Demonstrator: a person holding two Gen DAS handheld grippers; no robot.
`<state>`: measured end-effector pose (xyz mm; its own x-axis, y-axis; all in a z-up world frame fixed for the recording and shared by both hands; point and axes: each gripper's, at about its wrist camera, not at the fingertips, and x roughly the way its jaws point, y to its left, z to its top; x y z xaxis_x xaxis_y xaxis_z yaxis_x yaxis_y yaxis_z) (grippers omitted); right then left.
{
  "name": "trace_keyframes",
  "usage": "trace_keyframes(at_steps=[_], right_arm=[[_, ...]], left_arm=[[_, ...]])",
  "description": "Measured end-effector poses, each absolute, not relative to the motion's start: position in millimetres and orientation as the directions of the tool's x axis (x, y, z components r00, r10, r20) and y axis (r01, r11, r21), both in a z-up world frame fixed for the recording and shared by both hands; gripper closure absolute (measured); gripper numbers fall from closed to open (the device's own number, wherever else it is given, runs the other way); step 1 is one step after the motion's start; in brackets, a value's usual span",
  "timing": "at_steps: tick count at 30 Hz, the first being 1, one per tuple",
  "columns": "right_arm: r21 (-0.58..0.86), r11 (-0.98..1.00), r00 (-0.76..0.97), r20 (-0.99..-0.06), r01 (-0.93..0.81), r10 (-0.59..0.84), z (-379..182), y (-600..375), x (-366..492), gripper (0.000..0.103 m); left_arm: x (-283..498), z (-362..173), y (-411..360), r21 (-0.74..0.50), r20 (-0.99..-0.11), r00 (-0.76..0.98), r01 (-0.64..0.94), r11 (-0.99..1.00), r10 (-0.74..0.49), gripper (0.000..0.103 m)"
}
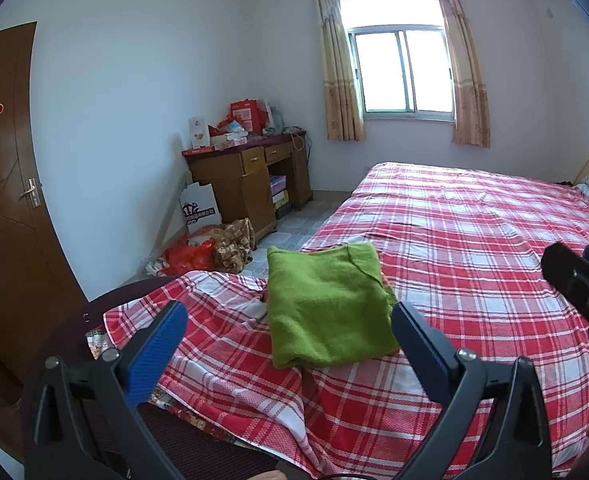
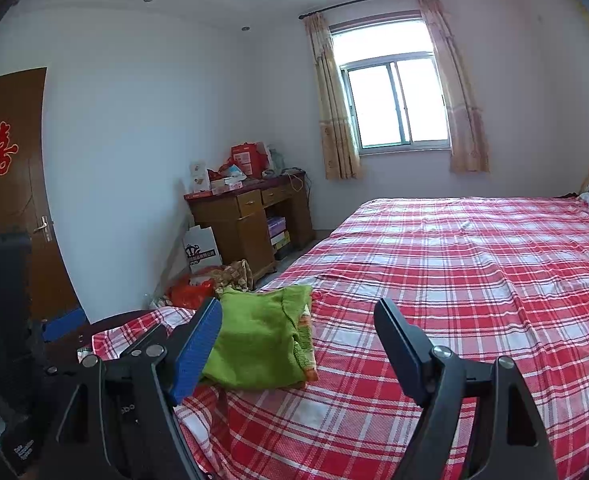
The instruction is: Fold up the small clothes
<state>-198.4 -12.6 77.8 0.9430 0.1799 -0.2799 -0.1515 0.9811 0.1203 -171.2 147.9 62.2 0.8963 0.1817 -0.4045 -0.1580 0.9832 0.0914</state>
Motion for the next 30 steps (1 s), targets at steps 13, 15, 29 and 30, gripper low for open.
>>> trace_keyframes(at_steps=[13, 15, 29, 30], right_arm=[[0.123, 0.983, 0.941, -0.294, -0.139, 0.170, 74.6, -13.5, -196.2, 0.024], [0.123, 0.983, 0.940, -0.297, -0.137, 0.169, 73.9, -13.9, -195.5, 0.024], [0.140, 0.982, 0.935, -0.316, -0.124, 0.163, 68.0, -15.3, -191.6, 0.024], [0.141, 0.982, 0.935, -0.316, -0.123, 0.163, 67.9, -15.3, -191.8, 0.024]], left_arm=[[-165.9, 59.5, 149.0, 0.111, -0.419, 0.883, -0.180, 0.977, 0.210, 0.000], [-164.9, 58.9, 149.3, 0.121, -0.419, 0.880, -0.190, 0.974, 0.223, 0.000], [-167.2, 57.0, 143.5, 0.171, -0.364, 0.898, -0.194, 0.966, 0.245, 0.000], [-166.8, 56.9, 143.7, 0.164, -0.370, 0.899, -0.185, 0.969, 0.235, 0.000]])
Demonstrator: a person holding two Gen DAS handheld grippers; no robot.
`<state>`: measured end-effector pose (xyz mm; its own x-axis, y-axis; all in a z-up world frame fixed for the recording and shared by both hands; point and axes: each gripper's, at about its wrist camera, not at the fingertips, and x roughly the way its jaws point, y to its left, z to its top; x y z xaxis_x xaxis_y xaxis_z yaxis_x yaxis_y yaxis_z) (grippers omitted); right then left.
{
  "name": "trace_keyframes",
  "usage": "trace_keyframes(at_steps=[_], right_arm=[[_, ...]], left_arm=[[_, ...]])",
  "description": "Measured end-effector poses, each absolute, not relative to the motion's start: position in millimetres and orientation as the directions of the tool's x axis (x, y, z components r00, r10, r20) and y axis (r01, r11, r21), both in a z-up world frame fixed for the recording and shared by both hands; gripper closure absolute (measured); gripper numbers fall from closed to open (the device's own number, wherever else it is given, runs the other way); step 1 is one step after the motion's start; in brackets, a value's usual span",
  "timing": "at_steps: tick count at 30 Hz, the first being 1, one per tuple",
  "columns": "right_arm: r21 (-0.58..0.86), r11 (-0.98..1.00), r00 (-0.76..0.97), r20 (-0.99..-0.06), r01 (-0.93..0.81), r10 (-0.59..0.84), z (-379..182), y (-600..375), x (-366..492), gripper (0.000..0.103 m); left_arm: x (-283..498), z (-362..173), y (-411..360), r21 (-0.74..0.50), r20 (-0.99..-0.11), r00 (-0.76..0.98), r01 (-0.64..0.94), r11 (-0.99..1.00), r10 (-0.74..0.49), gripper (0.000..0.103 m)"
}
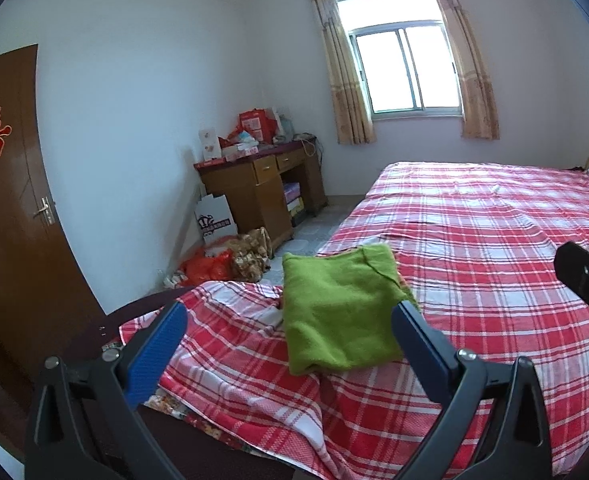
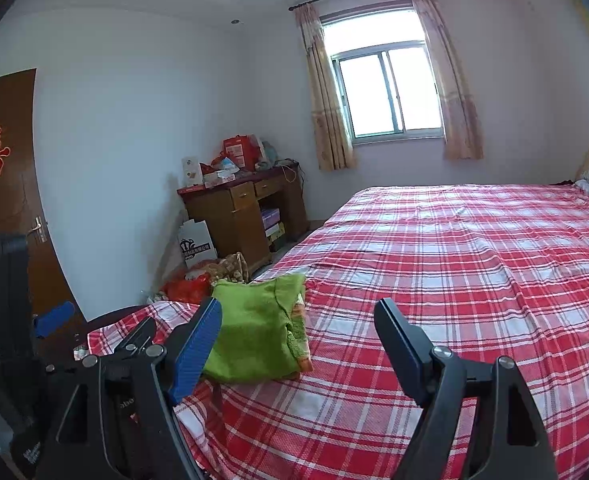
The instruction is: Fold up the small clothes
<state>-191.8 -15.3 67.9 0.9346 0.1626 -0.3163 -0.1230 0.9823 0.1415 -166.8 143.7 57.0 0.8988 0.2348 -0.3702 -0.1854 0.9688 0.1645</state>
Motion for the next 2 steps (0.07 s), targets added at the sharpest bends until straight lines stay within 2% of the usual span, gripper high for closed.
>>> trace_keyframes(at_steps=[2], right_arm=[[0.142, 0.982, 0.934, -0.317, -0.122, 0.162, 67.7, -15.3, -191.8, 0.024]], left_arm=[[-165.5, 57.2, 145.2, 0.149, -0.388, 0.896, -0.171, 0.974, 0.217, 0.000]])
